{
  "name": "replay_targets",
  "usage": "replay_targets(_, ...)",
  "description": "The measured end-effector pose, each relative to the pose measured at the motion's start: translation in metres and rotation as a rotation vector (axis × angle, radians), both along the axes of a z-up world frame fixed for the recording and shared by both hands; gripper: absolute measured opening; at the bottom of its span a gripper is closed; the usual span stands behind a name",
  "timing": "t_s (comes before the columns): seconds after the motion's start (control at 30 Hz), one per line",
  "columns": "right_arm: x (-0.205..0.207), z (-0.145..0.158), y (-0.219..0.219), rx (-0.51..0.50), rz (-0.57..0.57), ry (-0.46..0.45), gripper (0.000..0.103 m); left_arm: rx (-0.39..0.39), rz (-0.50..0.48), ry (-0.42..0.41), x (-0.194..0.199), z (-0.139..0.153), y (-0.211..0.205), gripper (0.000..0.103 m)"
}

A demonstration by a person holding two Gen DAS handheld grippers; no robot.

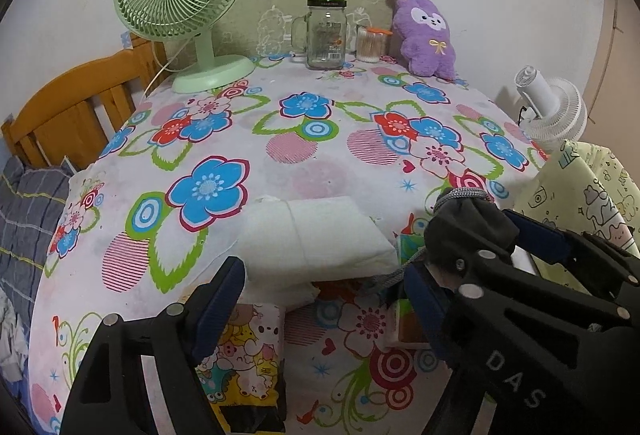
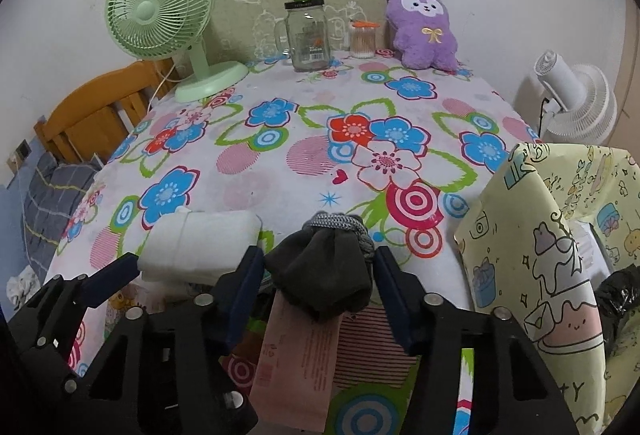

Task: Organize soft objects
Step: 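Grasp the grey sock with the right tool while the left tool reaches the white cloth, then grasp and lift the white folded cloth with the left tool while the right holds the sock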

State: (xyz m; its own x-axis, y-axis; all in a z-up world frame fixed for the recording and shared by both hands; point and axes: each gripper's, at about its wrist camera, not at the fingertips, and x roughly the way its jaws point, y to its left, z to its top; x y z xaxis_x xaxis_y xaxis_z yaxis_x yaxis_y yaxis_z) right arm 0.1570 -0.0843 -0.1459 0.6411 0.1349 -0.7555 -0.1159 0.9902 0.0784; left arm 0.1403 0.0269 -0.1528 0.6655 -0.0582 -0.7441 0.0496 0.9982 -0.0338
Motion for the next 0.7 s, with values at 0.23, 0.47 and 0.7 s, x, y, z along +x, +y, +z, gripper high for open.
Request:
replay_targets(0.23, 0.001, 0.005, -0.005, 0.037, -0.013, -0.008, 0.049, -0.019, 0.011, 0.011, 0.009, 0.001, 0.002, 0.087)
replay_targets(0.47, 0.01, 0.01, -0.008, 0.041, -0.026, -0.023, 0.047, -0.021, -0.011, 0.0, 0.024, 0.002, -0.007, 0.088)
replay_targets(0.7, 0.022, 0.004, -0.008, 0.045, -0.036, -0.009, 0.045, -0.002, 0.013, 0.028, 0.041, -0.006, -0.01, 0.089)
